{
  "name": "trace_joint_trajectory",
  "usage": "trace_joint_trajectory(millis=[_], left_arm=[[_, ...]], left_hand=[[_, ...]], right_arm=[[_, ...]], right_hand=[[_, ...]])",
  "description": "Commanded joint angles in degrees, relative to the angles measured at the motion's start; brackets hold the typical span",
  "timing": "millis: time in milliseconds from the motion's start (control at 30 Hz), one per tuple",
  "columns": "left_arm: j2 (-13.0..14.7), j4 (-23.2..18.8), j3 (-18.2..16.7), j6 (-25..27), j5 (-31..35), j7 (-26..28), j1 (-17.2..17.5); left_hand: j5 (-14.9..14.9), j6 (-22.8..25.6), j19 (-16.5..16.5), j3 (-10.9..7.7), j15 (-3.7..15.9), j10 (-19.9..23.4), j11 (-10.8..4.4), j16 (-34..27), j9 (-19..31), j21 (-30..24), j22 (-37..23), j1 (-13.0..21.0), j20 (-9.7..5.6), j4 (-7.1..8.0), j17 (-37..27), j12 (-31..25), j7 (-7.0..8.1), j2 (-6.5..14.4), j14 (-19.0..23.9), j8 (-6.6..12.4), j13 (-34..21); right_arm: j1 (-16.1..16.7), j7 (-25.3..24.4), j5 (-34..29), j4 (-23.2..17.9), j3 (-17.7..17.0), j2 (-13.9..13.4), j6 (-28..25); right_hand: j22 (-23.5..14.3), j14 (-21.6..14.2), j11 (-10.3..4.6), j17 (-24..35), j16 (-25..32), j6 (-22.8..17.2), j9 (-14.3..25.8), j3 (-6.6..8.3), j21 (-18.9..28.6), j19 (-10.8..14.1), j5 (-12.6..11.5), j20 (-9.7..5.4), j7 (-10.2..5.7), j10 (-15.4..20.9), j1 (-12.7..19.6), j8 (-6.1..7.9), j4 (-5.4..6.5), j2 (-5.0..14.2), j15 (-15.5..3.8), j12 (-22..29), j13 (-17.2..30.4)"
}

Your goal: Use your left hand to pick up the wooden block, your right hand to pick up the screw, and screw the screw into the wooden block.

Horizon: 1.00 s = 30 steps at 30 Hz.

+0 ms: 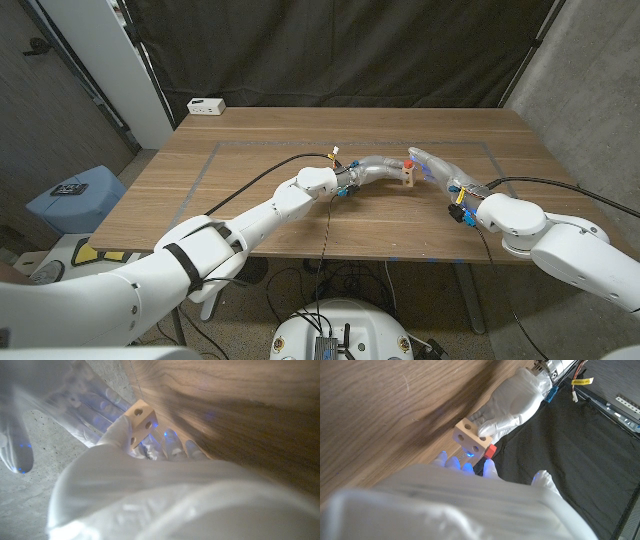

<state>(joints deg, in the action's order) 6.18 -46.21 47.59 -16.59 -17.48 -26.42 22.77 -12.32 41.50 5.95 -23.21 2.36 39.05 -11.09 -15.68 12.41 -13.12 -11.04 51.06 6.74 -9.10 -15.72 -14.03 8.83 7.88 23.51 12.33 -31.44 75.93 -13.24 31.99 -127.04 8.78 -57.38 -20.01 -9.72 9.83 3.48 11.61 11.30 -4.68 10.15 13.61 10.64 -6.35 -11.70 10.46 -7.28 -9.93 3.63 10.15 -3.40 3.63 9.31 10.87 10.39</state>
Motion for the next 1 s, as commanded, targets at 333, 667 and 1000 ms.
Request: trace_joint_trajectory(millis=[333, 667, 1000], left_arm=[[0.9, -2.0, 0.0, 0.5, -0.1, 0.3, 0.9], [1.5, -3.4, 0.0, 1.1, -0.1, 0.8, 1.5], [1.2, -3.0, 0.2, 1.0, -0.1, 0.6, 1.3]], left_hand=[[-0.4, 0.4, 0.4, -0.17, 3.61, 0.4, -0.26, -0.2, 0.2, -0.3, -0.2, -0.1, 0.22, 0.36, -0.1, -0.6, 0.19, 0.5, 0.4, 0.19, -0.2], [-0.4, 0.4, 0.4, -0.22, 3.62, 0.4, -0.30, -0.2, 0.2, -0.3, -0.2, 0.0, 0.22, 0.30, -0.1, -0.5, 0.22, 0.6, 0.5, 0.20, -0.2], [-0.4, 0.5, 0.4, -0.20, 3.57, 0.4, -0.31, -0.2, 0.2, -0.3, -0.2, 0.0, 0.24, 0.26, -0.1, -0.6, 0.26, 0.5, 0.4, 0.21, -0.2]], right_arm=[[-0.3, -0.5, 0.6, -0.6, 1.4, -0.7, 0.7], [-0.1, -0.8, 1.0, -0.8, 1.4, -0.9, 0.6], [1.3, -1.6, 1.2, -1.0, 0.5, -1.2, 1.2]], right_hand=[[-0.2, 11.8, -0.25, 0.1, 0.2, 0.3, 0.0, -0.08, 0.2, -0.2, -0.5, 0.38, -0.20, -10.9, -0.7, 0.11, 0.29, 0.16, 0.30, 0.0, 0.1], [-0.2, 11.8, -0.22, 0.1, 0.3, 0.3, 0.0, -0.09, 0.3, -0.2, -0.5, 0.35, -0.22, -10.8, -0.7, 0.18, 0.33, 0.17, 0.28, 0.0, 0.1], [-0.2, 11.8, -0.23, 0.1, 0.3, 0.1, 0.0, -0.08, 0.3, -0.2, -0.6, 0.33, -0.22, -10.8, -0.7, 0.26, 0.34, 0.19, 0.30, 0.0, 0.1]])
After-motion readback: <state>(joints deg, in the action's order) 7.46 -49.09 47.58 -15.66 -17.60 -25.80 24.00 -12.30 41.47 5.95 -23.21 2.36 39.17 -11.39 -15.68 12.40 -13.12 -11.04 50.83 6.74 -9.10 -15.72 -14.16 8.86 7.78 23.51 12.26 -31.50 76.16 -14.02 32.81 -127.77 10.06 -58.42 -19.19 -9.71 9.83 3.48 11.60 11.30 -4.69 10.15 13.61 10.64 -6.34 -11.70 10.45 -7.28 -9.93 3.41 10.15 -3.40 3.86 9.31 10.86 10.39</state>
